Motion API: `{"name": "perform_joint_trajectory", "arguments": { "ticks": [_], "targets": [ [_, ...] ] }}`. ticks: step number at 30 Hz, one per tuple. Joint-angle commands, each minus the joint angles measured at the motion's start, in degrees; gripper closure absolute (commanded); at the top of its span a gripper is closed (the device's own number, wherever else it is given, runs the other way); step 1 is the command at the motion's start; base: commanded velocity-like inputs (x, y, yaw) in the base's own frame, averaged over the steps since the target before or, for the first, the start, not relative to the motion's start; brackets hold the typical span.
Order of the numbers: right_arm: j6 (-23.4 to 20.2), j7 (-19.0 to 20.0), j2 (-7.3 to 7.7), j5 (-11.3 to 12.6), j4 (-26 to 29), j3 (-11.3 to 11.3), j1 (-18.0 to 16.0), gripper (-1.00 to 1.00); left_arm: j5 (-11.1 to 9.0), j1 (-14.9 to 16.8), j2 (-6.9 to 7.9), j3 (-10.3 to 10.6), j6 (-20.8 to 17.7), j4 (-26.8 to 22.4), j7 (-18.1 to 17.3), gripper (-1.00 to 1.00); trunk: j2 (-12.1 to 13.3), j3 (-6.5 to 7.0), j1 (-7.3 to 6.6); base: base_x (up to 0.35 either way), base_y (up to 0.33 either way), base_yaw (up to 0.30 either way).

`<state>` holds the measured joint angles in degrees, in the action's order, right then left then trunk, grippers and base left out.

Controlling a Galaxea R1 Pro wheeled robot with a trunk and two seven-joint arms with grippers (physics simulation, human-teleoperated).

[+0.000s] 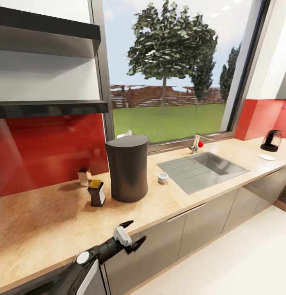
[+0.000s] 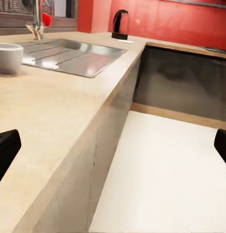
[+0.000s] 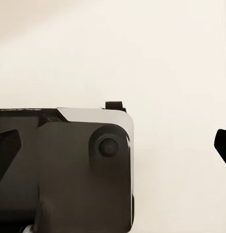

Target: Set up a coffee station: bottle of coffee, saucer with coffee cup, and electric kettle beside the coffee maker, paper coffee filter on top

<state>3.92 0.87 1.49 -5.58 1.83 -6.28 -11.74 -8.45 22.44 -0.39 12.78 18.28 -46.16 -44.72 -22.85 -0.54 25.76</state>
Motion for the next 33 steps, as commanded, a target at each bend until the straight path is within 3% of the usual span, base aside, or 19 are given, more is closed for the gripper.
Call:
{"name": "perform_joint_trajectory", "arguments": {
  "ticks": [1,2,4,6,13,22,29,33],
  "targets": [
    [0.2,0.1,0.01,-0.6,-0.1,-0.5,0.0,-1.00,-0.4,-0.1,-0.95,0.6,-0.3,0.3,-0.7,-1.00,-0.1,-0.06,0.03,0.000,0.000,-0.282],
    [0.2,0.1,0.00,-0.6,-0.1,-0.5,0.0,-1.00,-0.3,-0.5,-2.09,1.3,-0.5,0.4,-1.1,-1.00,-0.1,-0.06,0.03,0.000,0.000,-0.283],
    [0.2,0.1,0.00,-0.6,-0.1,-0.5,0.0,-1.00,-0.3,-2.7,-6.00,4.7,-0.8,0.6,-1.3,-1.00,-0.1,-0.06,0.03,0.000,0.000,-0.283],
    [0.3,0.1,0.00,-0.6,-0.1,-0.5,0.0,-1.00,-0.4,-2.8,-6.53,5.0,-0.8,0.6,-1.2,-1.00,-0.1,-0.06,0.03,0.000,0.000,-0.283],
    [0.3,0.1,0.00,-0.6,0.0,-0.5,0.0,-1.00,-2.3,-4.7,-6.81,5.1,-0.2,0.6,1.2,-1.00,-0.1,-0.06,0.03,-0.083,-0.048,-0.283],
    [0.3,0.1,0.00,-0.6,0.0,-0.6,0.0,-1.00,-2.4,-5.4,-6.83,5.2,0.1,0.6,2.2,-1.00,-0.1,-0.07,0.03,-0.228,-0.164,-0.281],
    [0.3,0.1,-0.02,-0.6,0.0,-0.6,0.0,-1.00,-2.5,-5.4,-6.74,5.0,0.1,0.9,2.2,-1.00,-0.1,-0.12,0.03,-0.143,-0.106,-0.081],
    [0.2,0.1,0.00,-0.6,0.0,-0.6,0.0,-1.00,-2.2,-6.2,-6.23,4.8,0.2,7.2,4.5,-1.00,-0.1,-0.12,0.03,-0.010,-0.007,-0.115]
  ]
}}
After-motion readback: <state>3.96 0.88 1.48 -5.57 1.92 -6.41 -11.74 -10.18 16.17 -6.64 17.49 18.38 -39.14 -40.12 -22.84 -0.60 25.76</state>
